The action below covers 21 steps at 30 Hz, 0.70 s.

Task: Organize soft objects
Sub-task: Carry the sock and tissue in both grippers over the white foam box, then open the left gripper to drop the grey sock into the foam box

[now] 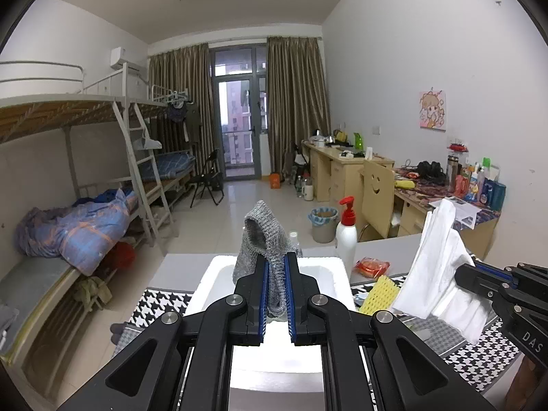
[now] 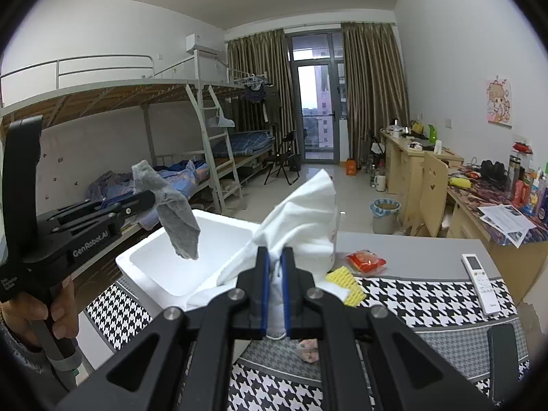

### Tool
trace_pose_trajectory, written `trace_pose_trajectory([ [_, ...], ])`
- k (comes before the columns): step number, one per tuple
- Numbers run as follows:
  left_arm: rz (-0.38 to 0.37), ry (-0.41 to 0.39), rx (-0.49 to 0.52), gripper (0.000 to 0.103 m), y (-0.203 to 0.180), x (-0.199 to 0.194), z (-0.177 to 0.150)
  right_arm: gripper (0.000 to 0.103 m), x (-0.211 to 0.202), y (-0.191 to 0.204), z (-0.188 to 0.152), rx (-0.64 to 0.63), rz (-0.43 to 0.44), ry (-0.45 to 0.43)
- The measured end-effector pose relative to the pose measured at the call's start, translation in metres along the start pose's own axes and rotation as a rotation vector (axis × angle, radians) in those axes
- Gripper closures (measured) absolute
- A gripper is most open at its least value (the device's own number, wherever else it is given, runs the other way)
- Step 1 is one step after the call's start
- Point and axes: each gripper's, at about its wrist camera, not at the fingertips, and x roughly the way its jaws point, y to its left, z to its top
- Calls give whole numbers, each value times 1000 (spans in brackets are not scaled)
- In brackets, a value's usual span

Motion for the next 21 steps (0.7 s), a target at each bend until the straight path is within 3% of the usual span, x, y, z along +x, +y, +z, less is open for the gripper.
trace_pose_trajectory([
  [17,-11,106,-1,91,13,25,-12,94,18,9,4,-16,15,29],
  [19,-11,120,10,84,13,29,-13,94,18,10,5,-17,8,30],
  [21,-9,116,-6,58,17,29,-15,94,20,11,5,-18,3,36],
])
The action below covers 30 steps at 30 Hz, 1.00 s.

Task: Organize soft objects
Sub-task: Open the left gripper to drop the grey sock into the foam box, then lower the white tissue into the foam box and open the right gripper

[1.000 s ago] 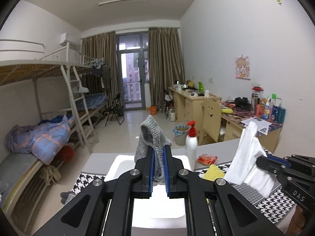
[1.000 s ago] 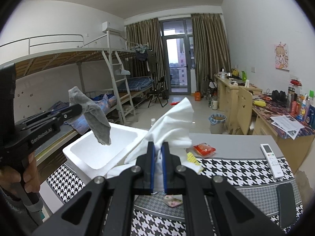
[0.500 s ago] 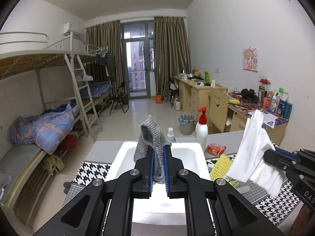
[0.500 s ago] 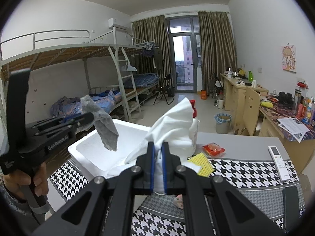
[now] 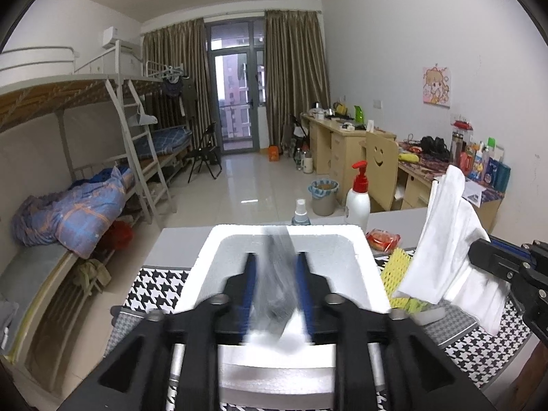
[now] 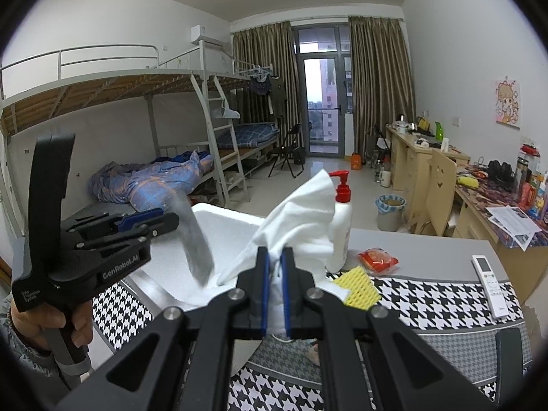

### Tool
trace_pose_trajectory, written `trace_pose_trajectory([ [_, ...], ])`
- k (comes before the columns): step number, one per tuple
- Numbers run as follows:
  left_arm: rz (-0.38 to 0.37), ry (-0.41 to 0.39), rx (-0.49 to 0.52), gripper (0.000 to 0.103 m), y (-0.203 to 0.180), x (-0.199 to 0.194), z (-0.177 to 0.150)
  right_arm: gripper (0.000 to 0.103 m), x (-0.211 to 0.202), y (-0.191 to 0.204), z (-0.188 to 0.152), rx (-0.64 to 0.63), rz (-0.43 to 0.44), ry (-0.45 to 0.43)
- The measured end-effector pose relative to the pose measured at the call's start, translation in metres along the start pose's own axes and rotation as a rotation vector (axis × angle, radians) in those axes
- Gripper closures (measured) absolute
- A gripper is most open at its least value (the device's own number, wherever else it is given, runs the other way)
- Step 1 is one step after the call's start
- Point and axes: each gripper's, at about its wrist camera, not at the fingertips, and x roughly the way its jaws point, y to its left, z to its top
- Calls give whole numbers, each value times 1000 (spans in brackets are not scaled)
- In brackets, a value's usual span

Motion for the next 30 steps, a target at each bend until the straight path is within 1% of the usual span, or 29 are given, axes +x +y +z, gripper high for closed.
trace_pose_trajectory([
  [1,-2,-7,-6,49,1,-1,-1,94,1,1,0,-2,-1,1],
  [2,-1,-11,-7,32,1,-1,-1,94,1,0,0,-4,-1,-1],
  [3,4,-22,-8,19,1,-3,-2,94,2,1,1,-8,-4,-1],
  [5,17,-48,-12,12,3,-6,-2,94,5,2,2,-8,-1,1],
  [8,17,-65,-27,4,6,-10,-4,94,7,4,2,-10,-1,4],
  [11,26,-81,-26,3,10,-11,-3,94,11,8,3,-20,-6,6],
  [20,42,-96,-63,3,29,-17,-4,94,15,19,13,-36,20,-6],
  [23,67,-101,-71,3,32,-20,-5,94,19,22,15,-46,32,-5],
  [30,92,-118,-68,3,44,-30,-9,94,32,30,18,-55,62,14],
])
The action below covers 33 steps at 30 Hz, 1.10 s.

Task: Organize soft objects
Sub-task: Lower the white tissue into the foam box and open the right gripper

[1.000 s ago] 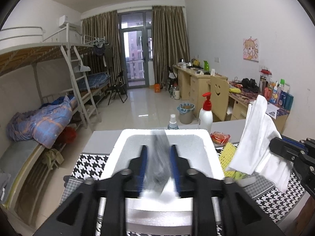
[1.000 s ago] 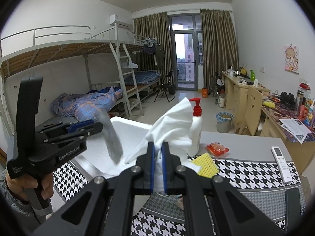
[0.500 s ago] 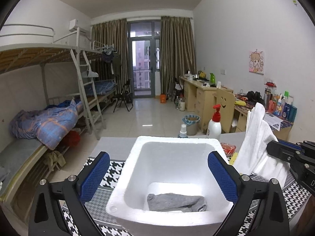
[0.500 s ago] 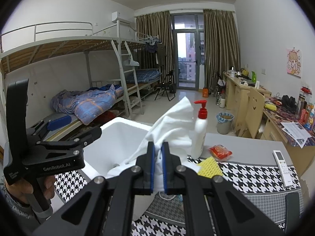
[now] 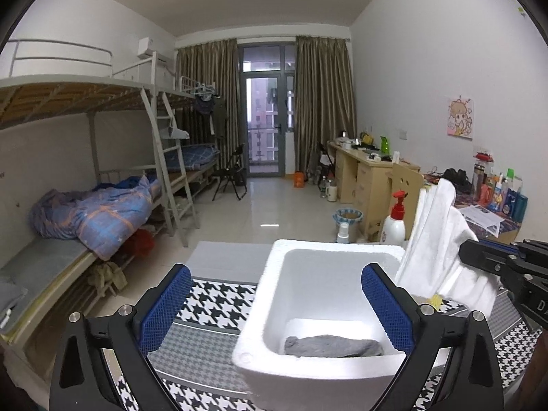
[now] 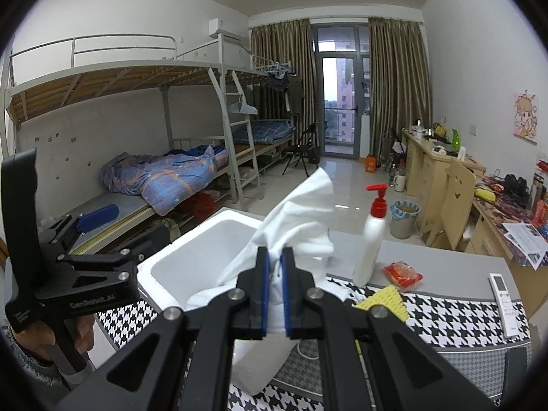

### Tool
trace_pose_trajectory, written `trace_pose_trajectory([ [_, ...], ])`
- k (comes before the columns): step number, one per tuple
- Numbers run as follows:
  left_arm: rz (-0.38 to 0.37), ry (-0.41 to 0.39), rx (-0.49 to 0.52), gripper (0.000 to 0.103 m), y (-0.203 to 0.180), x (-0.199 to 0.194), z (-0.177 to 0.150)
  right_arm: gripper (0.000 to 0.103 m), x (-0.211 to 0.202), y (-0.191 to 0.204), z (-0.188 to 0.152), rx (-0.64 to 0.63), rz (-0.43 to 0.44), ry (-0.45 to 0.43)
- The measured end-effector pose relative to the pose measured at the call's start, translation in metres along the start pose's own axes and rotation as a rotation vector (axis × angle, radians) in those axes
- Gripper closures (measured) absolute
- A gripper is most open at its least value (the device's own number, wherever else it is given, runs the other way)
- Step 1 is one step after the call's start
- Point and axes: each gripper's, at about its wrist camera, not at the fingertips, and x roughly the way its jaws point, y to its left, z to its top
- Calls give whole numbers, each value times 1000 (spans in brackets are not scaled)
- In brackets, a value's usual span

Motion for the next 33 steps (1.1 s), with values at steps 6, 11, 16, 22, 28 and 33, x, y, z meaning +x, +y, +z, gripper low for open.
trace_pose_trajectory([
  [6,10,4,3,3,5,0,-3,94,6,10,3,-13,13,11],
  [11,29,9,-16,3,12,1,-6,94,15,22,5,-21,32,36],
  [16,33,1,-22,3,18,-2,-9,94,25,26,7,-16,49,61],
  [22,22,9,-22,3,20,-2,-12,94,38,32,6,-12,63,96],
  [28,15,8,-24,2,21,-1,-12,94,45,33,7,-1,78,121],
  [33,14,7,-24,2,22,-2,-11,93,54,35,5,3,87,147],
])
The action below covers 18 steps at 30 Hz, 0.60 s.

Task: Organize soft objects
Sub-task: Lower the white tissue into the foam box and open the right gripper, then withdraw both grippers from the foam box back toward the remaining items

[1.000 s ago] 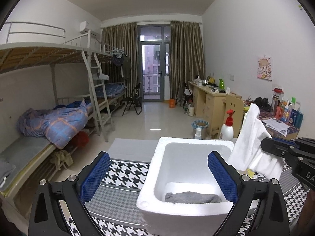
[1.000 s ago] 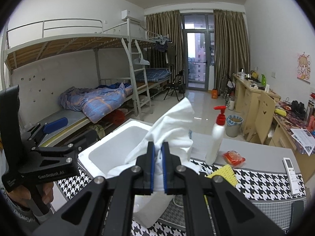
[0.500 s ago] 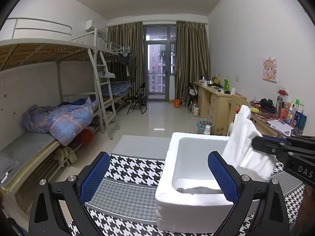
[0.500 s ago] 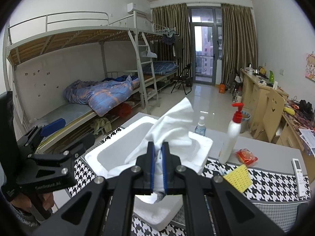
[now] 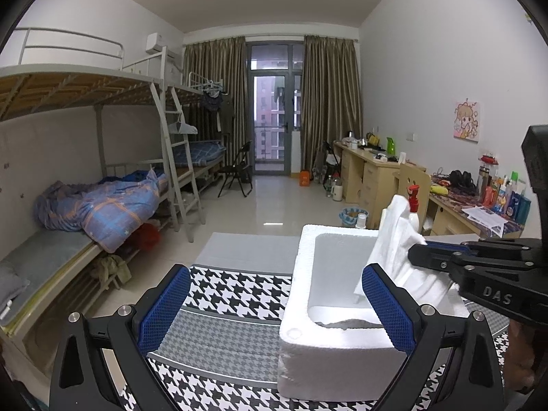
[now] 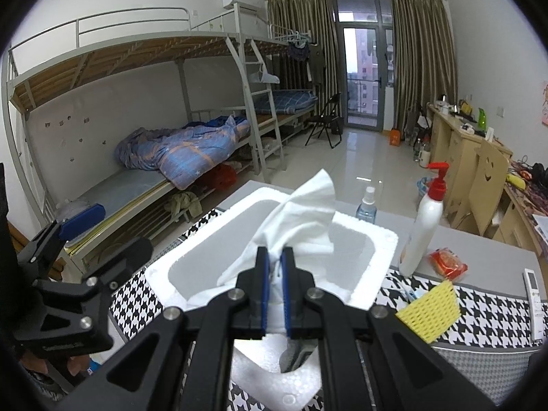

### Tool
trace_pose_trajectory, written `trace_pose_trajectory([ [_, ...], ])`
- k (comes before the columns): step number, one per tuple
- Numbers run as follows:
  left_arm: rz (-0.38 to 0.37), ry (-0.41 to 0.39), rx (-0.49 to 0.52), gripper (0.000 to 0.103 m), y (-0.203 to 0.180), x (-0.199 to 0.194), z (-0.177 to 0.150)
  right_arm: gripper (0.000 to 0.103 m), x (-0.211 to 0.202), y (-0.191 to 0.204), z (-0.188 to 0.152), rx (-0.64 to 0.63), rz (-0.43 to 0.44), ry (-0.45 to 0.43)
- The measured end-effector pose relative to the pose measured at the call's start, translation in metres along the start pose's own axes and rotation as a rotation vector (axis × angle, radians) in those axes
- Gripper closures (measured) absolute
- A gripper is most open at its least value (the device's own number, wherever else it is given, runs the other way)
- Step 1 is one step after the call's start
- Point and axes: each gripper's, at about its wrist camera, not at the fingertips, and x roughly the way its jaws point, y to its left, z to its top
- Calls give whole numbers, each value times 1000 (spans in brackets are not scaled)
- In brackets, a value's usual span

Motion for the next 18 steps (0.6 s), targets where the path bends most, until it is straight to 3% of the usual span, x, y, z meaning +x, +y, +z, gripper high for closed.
trace_pose_trajectory([
  [2,-6,-9,-3,2,1,-2,1,85,4,0,0,9,2,12],
  [5,-11,-19,1,2,1,-1,1,52,7,0,-1,18,11,9],
  [6,-13,-19,1,2,1,0,1,48,7,0,-1,21,10,3],
  [18,-50,-23,2,2,10,5,-1,46,10,3,-5,14,6,17],
])
